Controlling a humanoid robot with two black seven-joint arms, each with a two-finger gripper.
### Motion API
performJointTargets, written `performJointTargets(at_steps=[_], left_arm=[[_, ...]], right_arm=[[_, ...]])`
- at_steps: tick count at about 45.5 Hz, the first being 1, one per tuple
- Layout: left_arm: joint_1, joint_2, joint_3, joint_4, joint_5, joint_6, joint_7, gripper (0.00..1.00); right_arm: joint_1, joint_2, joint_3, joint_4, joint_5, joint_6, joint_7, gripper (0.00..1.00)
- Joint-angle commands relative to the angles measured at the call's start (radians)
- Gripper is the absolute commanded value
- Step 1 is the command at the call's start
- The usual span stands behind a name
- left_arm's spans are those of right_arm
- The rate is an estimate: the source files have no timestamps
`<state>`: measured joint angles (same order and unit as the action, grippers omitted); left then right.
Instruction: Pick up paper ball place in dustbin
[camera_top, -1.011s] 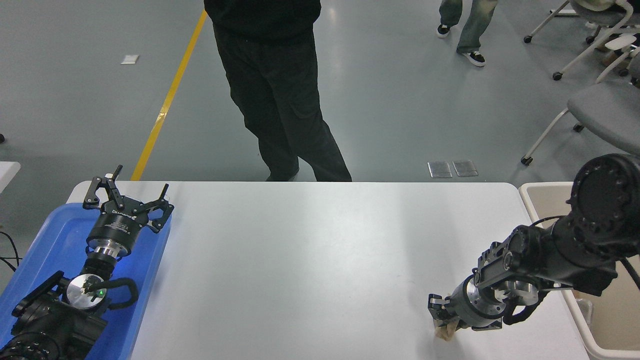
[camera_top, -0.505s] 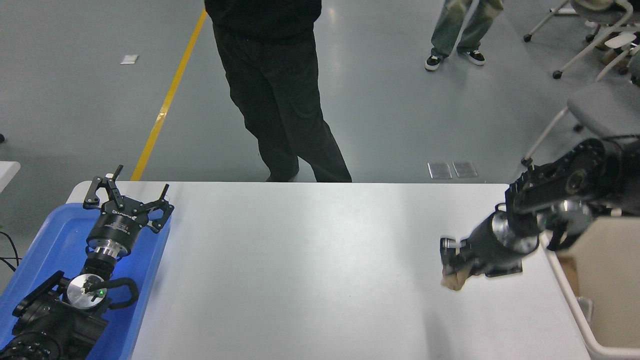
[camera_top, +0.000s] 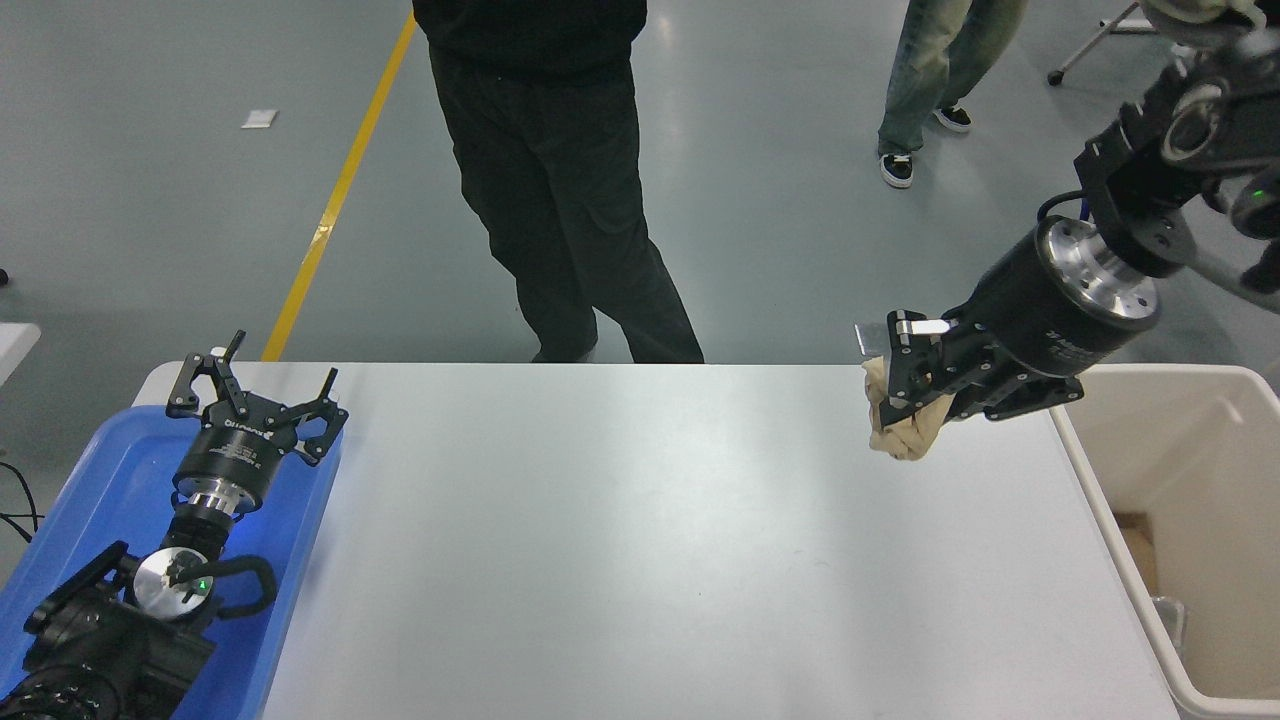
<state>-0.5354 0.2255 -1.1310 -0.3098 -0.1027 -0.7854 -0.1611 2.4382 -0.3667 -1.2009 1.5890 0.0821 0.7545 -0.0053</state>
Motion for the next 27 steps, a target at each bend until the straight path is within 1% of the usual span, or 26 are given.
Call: performJointTargets(at_steps=[1,18,27], left_arm=[[0.000,0.000,0.000,0.000,0.000,0.000,0.000,0.99],[0.000,0.000,0.000,0.000,0.000,0.000,0.000,0.99],[0.000,0.000,0.000,0.000,0.000,0.000,0.000,0.99]], right_arm=[[0.065,-0.009,-0.002,0.005,0.001,0.031,-0.001,0.00],[0.073,-0.012,-0.014,0.003,-0.001,0.031,-0.002,0.00],[0.071,-0.051,-0.077,-0.007,0.001,0.008,-0.001,0.00]])
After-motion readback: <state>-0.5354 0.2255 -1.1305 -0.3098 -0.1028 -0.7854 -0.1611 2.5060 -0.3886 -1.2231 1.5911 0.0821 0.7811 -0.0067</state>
